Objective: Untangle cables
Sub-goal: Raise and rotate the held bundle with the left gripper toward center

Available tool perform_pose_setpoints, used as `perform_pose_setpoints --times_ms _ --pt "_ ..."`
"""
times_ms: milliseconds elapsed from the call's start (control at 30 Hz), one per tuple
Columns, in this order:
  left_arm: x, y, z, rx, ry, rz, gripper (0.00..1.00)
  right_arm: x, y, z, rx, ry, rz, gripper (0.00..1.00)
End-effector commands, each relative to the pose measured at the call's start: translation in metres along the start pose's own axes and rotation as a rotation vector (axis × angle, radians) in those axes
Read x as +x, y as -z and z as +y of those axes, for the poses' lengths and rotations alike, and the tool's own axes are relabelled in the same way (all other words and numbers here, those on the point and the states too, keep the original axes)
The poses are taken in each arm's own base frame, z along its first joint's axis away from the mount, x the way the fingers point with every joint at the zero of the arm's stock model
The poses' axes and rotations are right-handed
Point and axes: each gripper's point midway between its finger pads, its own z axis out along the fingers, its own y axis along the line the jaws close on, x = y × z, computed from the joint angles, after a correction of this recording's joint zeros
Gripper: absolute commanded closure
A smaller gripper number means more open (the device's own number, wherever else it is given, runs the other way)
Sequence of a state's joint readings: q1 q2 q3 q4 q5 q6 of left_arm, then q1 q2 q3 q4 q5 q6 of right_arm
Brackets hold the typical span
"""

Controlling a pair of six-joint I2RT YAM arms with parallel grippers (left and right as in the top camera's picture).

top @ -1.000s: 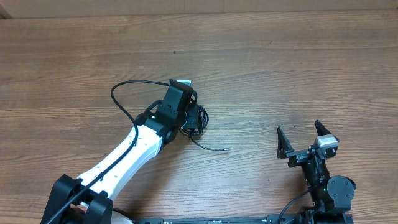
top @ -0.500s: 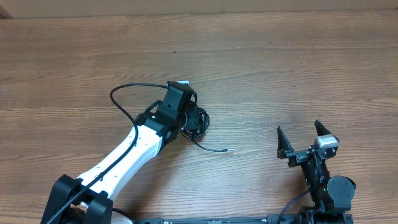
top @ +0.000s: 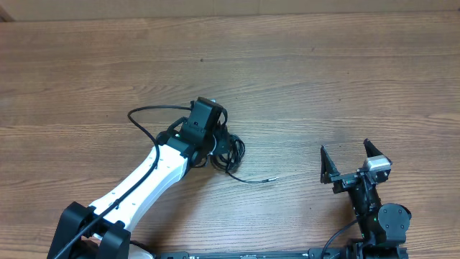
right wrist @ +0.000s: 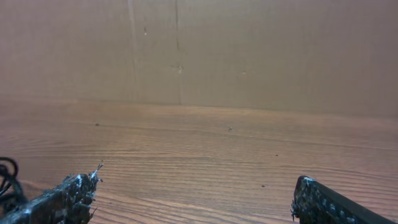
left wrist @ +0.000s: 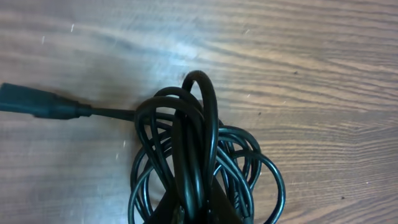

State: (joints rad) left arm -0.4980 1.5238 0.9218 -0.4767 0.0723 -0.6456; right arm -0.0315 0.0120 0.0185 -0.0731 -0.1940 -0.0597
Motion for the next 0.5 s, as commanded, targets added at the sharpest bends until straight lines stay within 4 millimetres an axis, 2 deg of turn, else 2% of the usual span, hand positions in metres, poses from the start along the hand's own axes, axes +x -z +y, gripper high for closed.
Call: perform_pose_setpoints --times_ms 0,133,267,467 --pt "-0.004 0.004 -0.007 0.036 0.111 0.021 0.96 0.002 0.0 -0.002 0.013 -0.003 -0.003 0.0" --pt "-0.007 0.01 -0.011 0.057 0.123 0.04 0.96 0.002 0.0 -0.002 0.013 -0.003 -0.003 0.0" --pt "-0.01 0.018 -0.031 0.163 0.13 0.083 0.96 0.002 0.0 -0.002 0.013 -0.003 -0.003 0.0" --pt "-0.015 0.032 -0.047 0.297 0.163 0.148 0.96 0.002 0.0 -0.002 0.013 -0.003 -0.003 0.0"
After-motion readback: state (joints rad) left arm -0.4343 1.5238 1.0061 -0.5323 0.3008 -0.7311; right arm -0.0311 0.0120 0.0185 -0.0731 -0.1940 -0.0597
